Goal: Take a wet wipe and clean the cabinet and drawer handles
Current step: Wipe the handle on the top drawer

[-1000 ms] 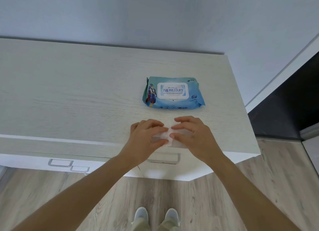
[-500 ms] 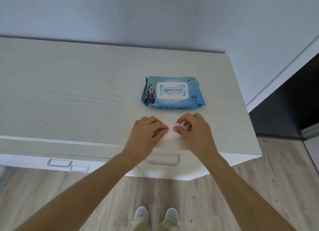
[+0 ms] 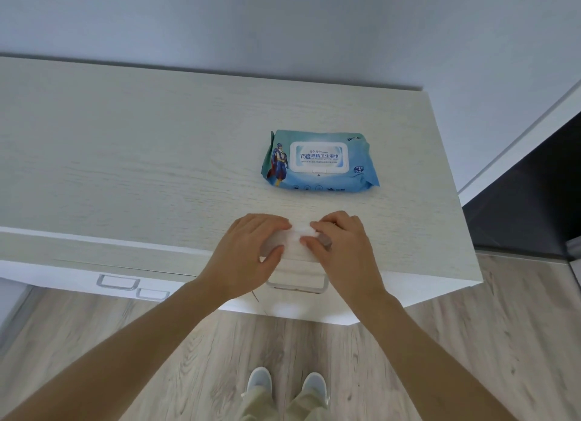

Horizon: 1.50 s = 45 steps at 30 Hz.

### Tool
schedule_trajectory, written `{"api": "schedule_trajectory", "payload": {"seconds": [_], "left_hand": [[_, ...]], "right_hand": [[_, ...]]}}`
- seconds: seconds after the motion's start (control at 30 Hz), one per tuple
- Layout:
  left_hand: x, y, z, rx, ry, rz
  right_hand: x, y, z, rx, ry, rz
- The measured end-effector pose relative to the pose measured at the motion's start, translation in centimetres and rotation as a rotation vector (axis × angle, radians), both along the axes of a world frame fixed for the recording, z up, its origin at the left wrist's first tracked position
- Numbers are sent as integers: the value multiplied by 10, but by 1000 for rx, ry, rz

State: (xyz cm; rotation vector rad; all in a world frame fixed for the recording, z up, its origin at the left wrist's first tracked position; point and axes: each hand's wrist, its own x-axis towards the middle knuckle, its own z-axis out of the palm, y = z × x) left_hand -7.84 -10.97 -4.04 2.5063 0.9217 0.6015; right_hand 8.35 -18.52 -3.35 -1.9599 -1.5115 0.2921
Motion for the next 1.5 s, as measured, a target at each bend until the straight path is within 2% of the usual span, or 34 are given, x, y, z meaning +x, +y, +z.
{"api": "schedule_trajectory", "payload": {"seconds": [0.17,0.33,0.53,0.7,0.83,1.0,1.2,1.37,1.5], "left_hand": [[-23,-9,-3,161,114,7],[-38,-20,-8,236,201,4],[-51,-27,-18,330,315,-34],[-68,-26,-34,466,366,-43],[-79,-31,-49,549,393,-33],[-80,-33,-60,573,380,1],[-70,-33,-84,656,317,58],[-55,-21,-119,784,163,147],[-35,-8,-144,878,-18,220]], "right_hand": [[-1,1,-2,51,19,-70],[0,-11,3,124,226,-149],[-9,-30,7,106,478,-232],[-23,-44,6,100,642,-410],[-37,-58,2,118,628,-495],[-47,-72,-8,110,658,-543],[-43,-79,-28,122,608,-559],[-36,-78,-60,218,566,-510],[-33,-70,-84,383,544,-432]]}}
